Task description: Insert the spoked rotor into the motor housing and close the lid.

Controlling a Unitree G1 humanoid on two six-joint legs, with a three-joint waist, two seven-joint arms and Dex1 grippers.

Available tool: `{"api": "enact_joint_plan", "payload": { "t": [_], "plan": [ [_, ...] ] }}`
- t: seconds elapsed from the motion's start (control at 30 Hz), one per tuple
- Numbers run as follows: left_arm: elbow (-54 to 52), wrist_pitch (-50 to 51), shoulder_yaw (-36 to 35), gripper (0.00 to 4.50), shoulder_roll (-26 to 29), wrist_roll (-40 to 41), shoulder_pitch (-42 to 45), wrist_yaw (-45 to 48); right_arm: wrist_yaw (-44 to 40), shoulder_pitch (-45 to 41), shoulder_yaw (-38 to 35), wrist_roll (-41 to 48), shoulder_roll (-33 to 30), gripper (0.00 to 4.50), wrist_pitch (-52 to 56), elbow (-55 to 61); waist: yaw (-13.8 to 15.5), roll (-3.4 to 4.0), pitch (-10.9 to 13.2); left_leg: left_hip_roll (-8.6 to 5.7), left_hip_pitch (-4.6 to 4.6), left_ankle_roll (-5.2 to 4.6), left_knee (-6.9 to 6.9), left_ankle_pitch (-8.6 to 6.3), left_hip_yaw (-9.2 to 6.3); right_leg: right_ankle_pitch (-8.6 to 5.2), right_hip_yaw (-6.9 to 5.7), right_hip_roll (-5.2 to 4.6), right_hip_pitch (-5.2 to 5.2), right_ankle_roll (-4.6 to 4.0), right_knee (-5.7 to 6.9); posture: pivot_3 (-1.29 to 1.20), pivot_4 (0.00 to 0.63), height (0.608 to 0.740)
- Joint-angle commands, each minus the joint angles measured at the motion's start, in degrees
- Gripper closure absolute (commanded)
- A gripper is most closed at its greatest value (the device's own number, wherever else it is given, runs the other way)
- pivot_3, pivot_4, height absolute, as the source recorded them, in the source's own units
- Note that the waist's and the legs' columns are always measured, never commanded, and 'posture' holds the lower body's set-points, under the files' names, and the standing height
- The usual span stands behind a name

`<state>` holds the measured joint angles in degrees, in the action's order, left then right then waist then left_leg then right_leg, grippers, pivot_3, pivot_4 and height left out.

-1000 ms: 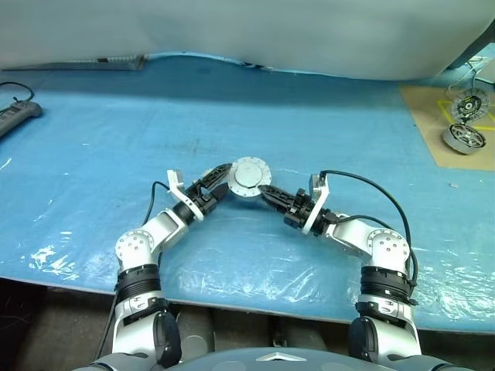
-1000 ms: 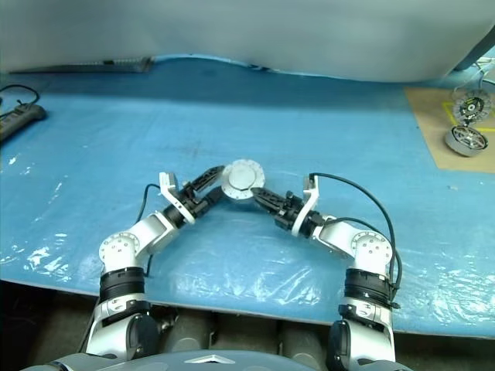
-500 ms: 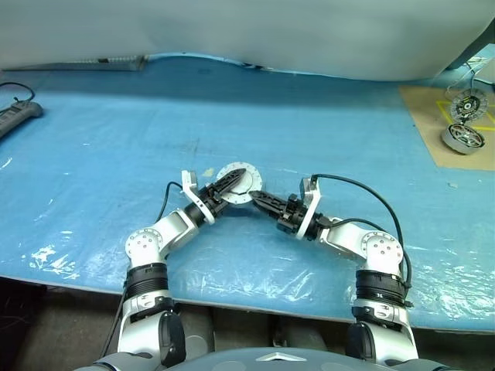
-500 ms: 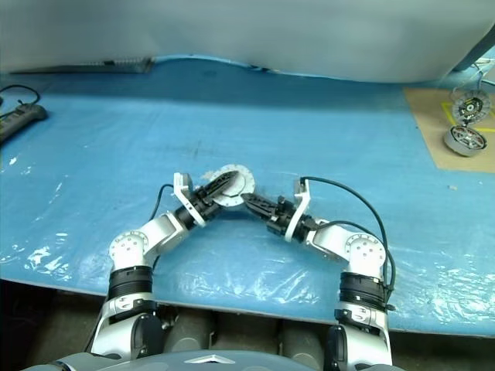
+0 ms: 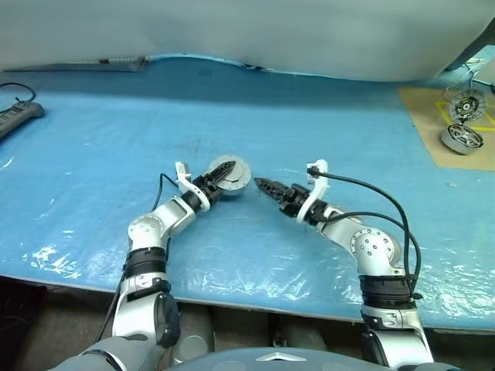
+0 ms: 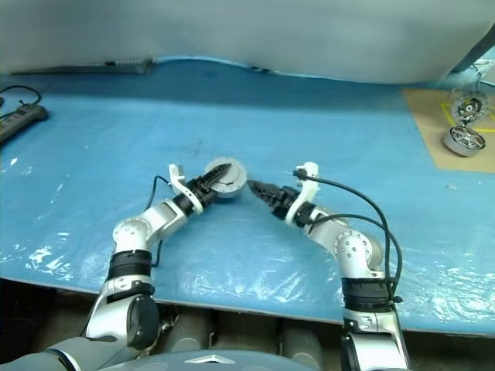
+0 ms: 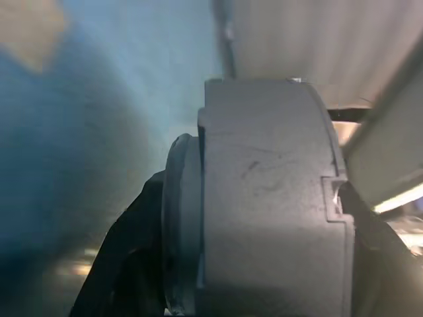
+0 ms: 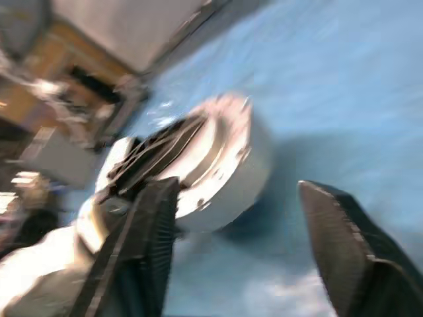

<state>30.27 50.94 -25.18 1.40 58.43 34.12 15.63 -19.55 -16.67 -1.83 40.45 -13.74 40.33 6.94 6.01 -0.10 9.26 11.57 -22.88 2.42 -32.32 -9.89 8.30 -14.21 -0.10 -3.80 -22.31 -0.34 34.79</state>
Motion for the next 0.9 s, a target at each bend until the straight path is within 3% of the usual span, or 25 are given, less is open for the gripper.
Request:
{"api": "enact_joint_plan", "payload": {
  "t": [0.03,0.07,0.2,0.33,0.57,0.77,0.9],
  "plan": [
    [7.41,-7.57,0.08,2.12,1.19,-4.22,7.90,3.45,-2.50,2.78,4.21,-10.98,-2.02,0.17,-11.91,1.88,0.23,-0.01,0.00,-0.05,-0.01,0.00,0.00,0.00,0.00,0.01,-0.01,-0.06,0.00,0.01,0.01,0.00,0.150,0.740],
    [10.55,-9.59,0.16,2.12,1.74,-5.86,10.01,4.38,-2.44,3.82,4.34,-12.64,-2.11,0.00,-13.90,1.53,0.14,-0.04,0.02,-0.09,-0.01,-0.01,-0.01,0.00,0.00,0.02,-0.02,-0.10,0.00,0.04,0.01,0.00,0.150,0.740],
    [23.88,-18.13,0.26,2.12,3.54,-11.90,18.70,7.77,-1.81,8.53,6.74,-22.75,-4.32,0.00,-23.06,-0.62,-0.05,-0.07,0.04,-0.32,-0.11,-0.02,0.00,0.01,0.00,0.07,-0.01,-0.36,-0.07,0.12,-0.01,0.00,0.150,0.740],
    [34.42,-24.56,0.38,2.12,4.06,-17.24,24.98,8.80,-0.72,11.33,6.84,-27.04,-3.59,0.00,-27.44,-2.16,-0.21,-0.09,0.06,-0.55,-0.24,-0.03,0.00,0.01,-0.09,0.12,0.00,-0.51,-0.14,0.22,-0.04,0.00,0.150,0.740],
    [40.97,-27.41,1.39,2.12,4.19,-24.24,27.69,8.22,-1.01,13.22,6.60,-29.81,-2.20,0.00,-30.36,-2.62,-0.27,-0.10,0.06,-0.60,-0.14,-0.19,-0.03,0.10,-0.25,0.14,-0.10,-0.58,0.02,0.23,0.00,0.00,0.150,0.740],
    [39.60,-23.52,2.25,0.14,8.02,-27.94,23.46,7.07,-2.26,13.21,6.69,-30.09,-1.55,0.00,-29.70,-2.94,-0.76,-0.09,0.05,-0.60,0.31,-0.24,0.01,0.12,-0.25,0.14,-0.06,-0.58,0.36,0.21,0.01,0.00,0.150,0.740],
    [34.74,-19.20,3.81,0.06,11.01,-29.40,18.97,7.67,-3.70,12.67,6.95,-29.75,-1.17,0.00,-29.23,-3.40,-1.76,-0.09,0.05,-0.54,1.35,-0.27,0.29,0.10,-0.01,-0.19,0.11,-0.55,1.13,-0.24,-0.06,0.00,0.150,0.740]
  ]
}}
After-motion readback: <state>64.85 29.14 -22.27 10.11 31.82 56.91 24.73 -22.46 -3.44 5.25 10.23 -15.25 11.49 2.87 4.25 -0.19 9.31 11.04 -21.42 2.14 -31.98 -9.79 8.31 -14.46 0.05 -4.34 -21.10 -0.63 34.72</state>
